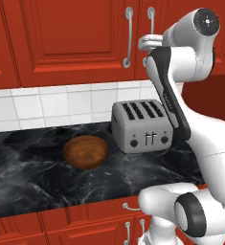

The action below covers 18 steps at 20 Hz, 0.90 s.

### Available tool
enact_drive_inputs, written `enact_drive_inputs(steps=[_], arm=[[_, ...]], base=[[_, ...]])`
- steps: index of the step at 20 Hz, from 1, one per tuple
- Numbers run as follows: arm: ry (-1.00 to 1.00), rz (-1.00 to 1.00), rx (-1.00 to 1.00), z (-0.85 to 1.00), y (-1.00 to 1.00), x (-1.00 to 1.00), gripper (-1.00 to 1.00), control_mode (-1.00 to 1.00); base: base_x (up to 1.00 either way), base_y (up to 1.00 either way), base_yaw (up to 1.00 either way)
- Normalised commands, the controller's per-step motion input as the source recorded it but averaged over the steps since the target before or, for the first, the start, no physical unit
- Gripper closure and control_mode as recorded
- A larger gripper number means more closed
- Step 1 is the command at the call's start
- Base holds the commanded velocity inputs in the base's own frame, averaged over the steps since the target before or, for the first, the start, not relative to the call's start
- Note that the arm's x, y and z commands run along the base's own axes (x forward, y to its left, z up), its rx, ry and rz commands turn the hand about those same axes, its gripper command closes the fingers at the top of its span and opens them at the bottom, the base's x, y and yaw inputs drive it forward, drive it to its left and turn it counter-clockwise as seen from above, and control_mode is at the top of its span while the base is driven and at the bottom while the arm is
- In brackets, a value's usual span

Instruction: Open the cabinet and setup a tea strainer by placing it in the bowl upright.

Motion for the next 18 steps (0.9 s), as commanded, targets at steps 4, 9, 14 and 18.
enact_drive_inputs(steps=[4,9,14,18], arm=[[0.00,-0.01,0.00,0.00,0.00,0.62,-1.00,-1.00],[-0.02,0.00,-0.01,0.00,0.00,0.44,-1.00,-1.00],[0.00,0.00,0.00,0.00,0.00,0.50,-1.00,-1.00],[0.00,0.00,-0.02,-0.01,0.00,0.46,-1.00,-1.00]], base=[[0.00,0.00,0.00],[0.00,0.00,0.00],[0.00,0.00,0.00],[0.00,0.00,0.00]])
